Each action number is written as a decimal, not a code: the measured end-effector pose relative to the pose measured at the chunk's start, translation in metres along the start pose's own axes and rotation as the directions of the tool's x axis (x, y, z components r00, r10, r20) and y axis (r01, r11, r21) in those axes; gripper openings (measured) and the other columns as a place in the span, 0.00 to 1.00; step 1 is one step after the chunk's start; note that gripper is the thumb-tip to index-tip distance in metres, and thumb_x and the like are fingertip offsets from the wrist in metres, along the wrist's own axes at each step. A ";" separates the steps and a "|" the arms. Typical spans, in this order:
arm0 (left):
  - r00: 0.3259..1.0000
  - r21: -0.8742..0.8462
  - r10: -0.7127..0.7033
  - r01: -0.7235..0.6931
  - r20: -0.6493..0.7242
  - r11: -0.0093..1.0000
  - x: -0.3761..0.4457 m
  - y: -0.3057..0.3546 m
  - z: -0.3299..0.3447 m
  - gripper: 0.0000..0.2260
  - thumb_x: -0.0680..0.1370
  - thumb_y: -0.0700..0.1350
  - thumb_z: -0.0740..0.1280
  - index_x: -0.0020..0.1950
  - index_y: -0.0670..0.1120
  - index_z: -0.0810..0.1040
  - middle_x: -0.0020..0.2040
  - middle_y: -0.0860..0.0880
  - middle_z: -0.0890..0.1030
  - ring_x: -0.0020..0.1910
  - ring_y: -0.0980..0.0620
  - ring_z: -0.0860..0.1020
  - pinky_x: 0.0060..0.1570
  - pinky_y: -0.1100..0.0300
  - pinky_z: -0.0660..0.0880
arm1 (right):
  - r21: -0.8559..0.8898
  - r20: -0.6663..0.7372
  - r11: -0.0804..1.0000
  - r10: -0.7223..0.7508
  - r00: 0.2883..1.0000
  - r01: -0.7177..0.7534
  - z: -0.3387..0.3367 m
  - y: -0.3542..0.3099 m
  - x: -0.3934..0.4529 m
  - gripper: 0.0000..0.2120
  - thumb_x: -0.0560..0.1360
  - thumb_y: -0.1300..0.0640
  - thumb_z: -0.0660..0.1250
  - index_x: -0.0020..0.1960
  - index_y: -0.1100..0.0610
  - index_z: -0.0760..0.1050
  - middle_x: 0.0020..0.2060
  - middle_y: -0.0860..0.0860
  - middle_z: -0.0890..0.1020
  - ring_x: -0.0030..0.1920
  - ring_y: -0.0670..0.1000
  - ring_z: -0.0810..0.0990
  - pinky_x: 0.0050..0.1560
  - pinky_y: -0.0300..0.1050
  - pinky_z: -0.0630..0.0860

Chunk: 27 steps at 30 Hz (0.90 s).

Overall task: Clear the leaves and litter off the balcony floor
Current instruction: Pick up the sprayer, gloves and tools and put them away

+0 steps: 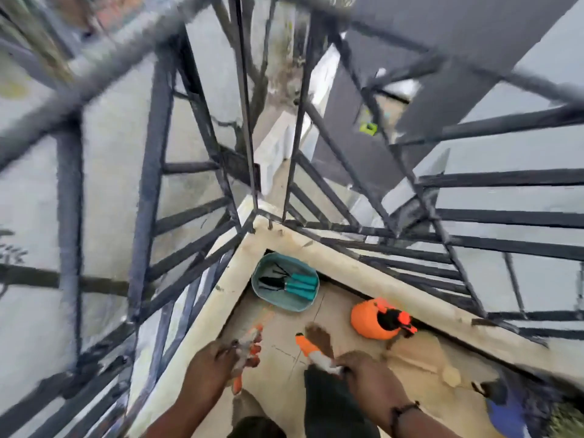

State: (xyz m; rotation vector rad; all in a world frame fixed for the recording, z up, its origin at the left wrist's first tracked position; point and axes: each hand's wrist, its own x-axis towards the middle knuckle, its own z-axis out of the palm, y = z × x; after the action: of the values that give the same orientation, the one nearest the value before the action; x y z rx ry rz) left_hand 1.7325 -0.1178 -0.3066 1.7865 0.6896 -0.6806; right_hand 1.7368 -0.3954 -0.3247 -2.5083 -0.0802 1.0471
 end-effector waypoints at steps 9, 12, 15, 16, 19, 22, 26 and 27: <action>0.930 -0.329 -0.314 0.240 -0.191 0.913 0.124 -0.100 0.095 0.20 0.66 0.61 0.72 0.47 0.47 0.84 0.38 0.48 0.85 0.41 0.44 0.84 0.52 0.41 0.80 | -0.338 0.039 0.841 -0.435 0.900 0.421 0.036 0.013 0.266 0.15 0.75 0.61 0.59 0.55 0.53 0.81 0.50 0.54 0.81 0.51 0.57 0.80 0.46 0.45 0.75; 0.886 -0.427 -0.341 0.188 -0.314 0.884 0.153 -0.109 0.129 0.01 0.78 0.43 0.71 0.47 0.47 0.83 0.36 0.53 0.85 0.41 0.45 0.83 0.51 0.47 0.78 | -0.457 0.072 0.690 -0.601 0.796 0.562 0.043 0.014 0.329 0.15 0.75 0.62 0.57 0.53 0.56 0.82 0.47 0.57 0.82 0.49 0.59 0.82 0.43 0.49 0.77; 0.836 -0.574 -0.440 0.193 -0.329 0.796 0.170 -0.123 0.154 0.03 0.78 0.40 0.69 0.50 0.45 0.82 0.38 0.53 0.85 0.39 0.51 0.83 0.46 0.54 0.78 | -0.419 0.050 0.517 -0.808 0.588 0.746 0.056 0.024 0.381 0.18 0.70 0.65 0.55 0.48 0.60 0.82 0.41 0.60 0.83 0.42 0.61 0.83 0.39 0.55 0.82; 0.826 -0.593 -0.458 0.197 -0.329 0.781 0.173 -0.124 0.158 0.03 0.78 0.41 0.69 0.50 0.46 0.82 0.40 0.54 0.85 0.40 0.52 0.84 0.44 0.57 0.78 | -0.402 0.028 0.471 -0.851 0.525 0.785 0.062 0.032 0.396 0.18 0.69 0.64 0.54 0.47 0.61 0.82 0.40 0.60 0.83 0.40 0.61 0.83 0.39 0.59 0.82; 0.860 -0.565 -0.410 0.183 -0.304 0.804 0.180 -0.128 0.168 0.05 0.78 0.41 0.70 0.47 0.50 0.83 0.41 0.53 0.85 0.40 0.53 0.84 0.39 0.65 0.77 | -0.429 0.159 0.381 -0.861 0.483 0.819 0.097 0.063 0.429 0.17 0.72 0.62 0.55 0.48 0.61 0.82 0.43 0.59 0.83 0.47 0.63 0.82 0.42 0.62 0.81; 0.867 -0.554 -0.405 0.194 -0.289 0.810 0.182 -0.136 0.174 0.08 0.77 0.42 0.70 0.43 0.54 0.84 0.40 0.51 0.84 0.41 0.51 0.84 0.45 0.56 0.79 | -0.417 0.254 0.372 -0.828 0.500 0.829 0.120 0.085 0.443 0.16 0.75 0.61 0.55 0.49 0.60 0.81 0.45 0.59 0.81 0.51 0.63 0.80 0.41 0.61 0.80; 0.878 -0.544 -0.401 0.209 -0.262 0.813 0.182 -0.143 0.180 0.05 0.77 0.44 0.70 0.45 0.54 0.83 0.40 0.51 0.84 0.42 0.48 0.83 0.46 0.52 0.79 | -0.385 0.350 0.383 -0.781 0.517 0.840 0.131 0.111 0.427 0.18 0.74 0.61 0.51 0.47 0.60 0.81 0.45 0.56 0.82 0.50 0.60 0.80 0.41 0.51 0.80; 0.880 -0.547 -0.395 0.201 -0.264 0.813 0.182 -0.143 0.182 0.05 0.77 0.44 0.70 0.46 0.54 0.83 0.41 0.52 0.84 0.42 0.48 0.83 0.45 0.53 0.78 | -0.396 0.377 0.401 -0.750 0.544 0.826 0.130 0.114 0.423 0.18 0.74 0.63 0.52 0.49 0.59 0.81 0.46 0.55 0.82 0.52 0.60 0.80 0.42 0.51 0.79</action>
State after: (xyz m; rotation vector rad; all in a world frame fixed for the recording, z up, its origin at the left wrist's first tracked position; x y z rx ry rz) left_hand 1.7277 -0.2266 -0.5799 1.3215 1.3073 -0.3157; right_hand 1.9373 -0.3645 -0.7343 -2.2756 -1.6799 0.7956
